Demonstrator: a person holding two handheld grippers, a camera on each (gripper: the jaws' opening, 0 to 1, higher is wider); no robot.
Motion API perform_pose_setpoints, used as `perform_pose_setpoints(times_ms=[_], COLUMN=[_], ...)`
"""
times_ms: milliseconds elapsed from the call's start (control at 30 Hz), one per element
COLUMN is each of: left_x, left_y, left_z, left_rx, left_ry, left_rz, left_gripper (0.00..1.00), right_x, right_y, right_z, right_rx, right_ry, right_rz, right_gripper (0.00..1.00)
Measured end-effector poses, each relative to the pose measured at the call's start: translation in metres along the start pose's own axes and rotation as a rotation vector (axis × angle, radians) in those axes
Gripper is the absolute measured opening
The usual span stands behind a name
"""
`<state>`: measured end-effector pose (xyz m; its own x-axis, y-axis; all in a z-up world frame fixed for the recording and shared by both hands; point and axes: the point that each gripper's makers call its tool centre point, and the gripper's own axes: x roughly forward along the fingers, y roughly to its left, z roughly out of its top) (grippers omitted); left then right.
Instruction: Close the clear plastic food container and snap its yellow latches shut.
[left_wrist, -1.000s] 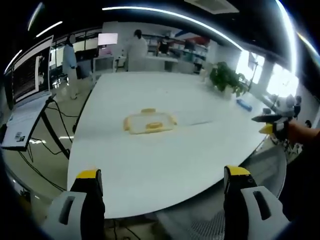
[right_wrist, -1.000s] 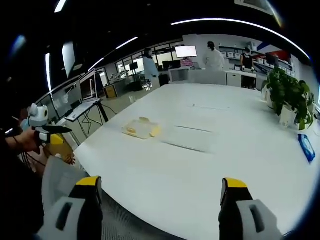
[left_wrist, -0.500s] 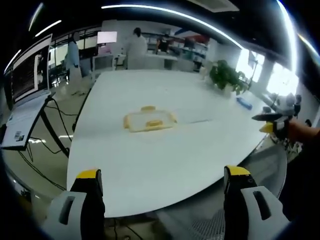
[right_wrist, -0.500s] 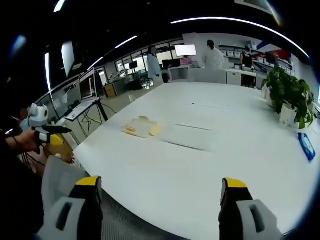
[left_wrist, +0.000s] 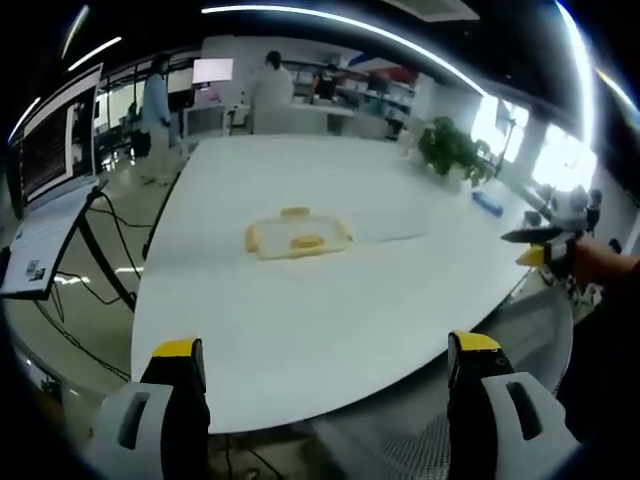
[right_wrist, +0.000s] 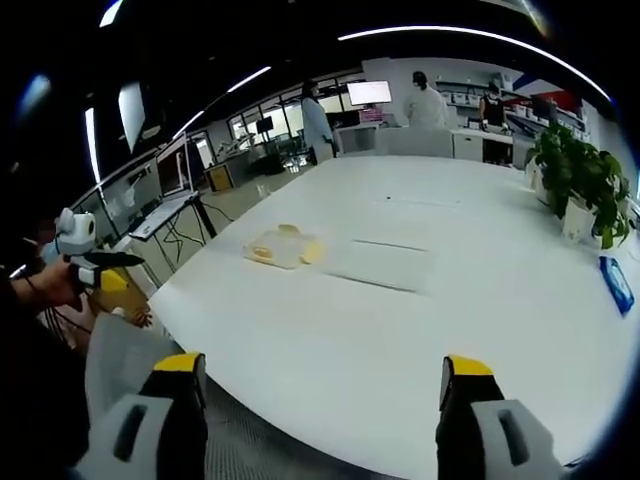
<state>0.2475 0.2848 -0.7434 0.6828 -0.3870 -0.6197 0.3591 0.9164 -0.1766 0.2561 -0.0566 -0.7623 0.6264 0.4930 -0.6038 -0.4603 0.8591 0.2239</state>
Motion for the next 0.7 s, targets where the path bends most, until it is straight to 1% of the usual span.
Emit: perform_pose_setpoints(times_ms=[133,400,500,700], left_x=[0.0002,0.0024,0.0043,0.0061], left_y=[0.0008,0.0034,0.0040,0.0041], left_z=[-0.0008,-0.0041,-0.0063,-0.0061], left_rx=[0.003,0.010,0.022,0.029], left_ry=[0.005,0.021,0.039,0.043], left_rz=[-0.002,-0.009,-0.012,-0.020], left_gripper=[0.99,0.99,0.99,0.99], right_x=[-0.0002,-0.0024,-0.0024,-0.0014], right_y=[-0.0010,-0.0019,-0.0027,-0.0032], right_z=[0.0008,0.0005,0.0023,0.0006], right_rx=[0.019,0.015,0.028,0.030], right_ry=[-0.009,-0.008,-0.020,-0.021], right_rz=[-0.003,-0.019,-0.024,-0.036], right_gripper=[1.00,1.00,1.00,1.00])
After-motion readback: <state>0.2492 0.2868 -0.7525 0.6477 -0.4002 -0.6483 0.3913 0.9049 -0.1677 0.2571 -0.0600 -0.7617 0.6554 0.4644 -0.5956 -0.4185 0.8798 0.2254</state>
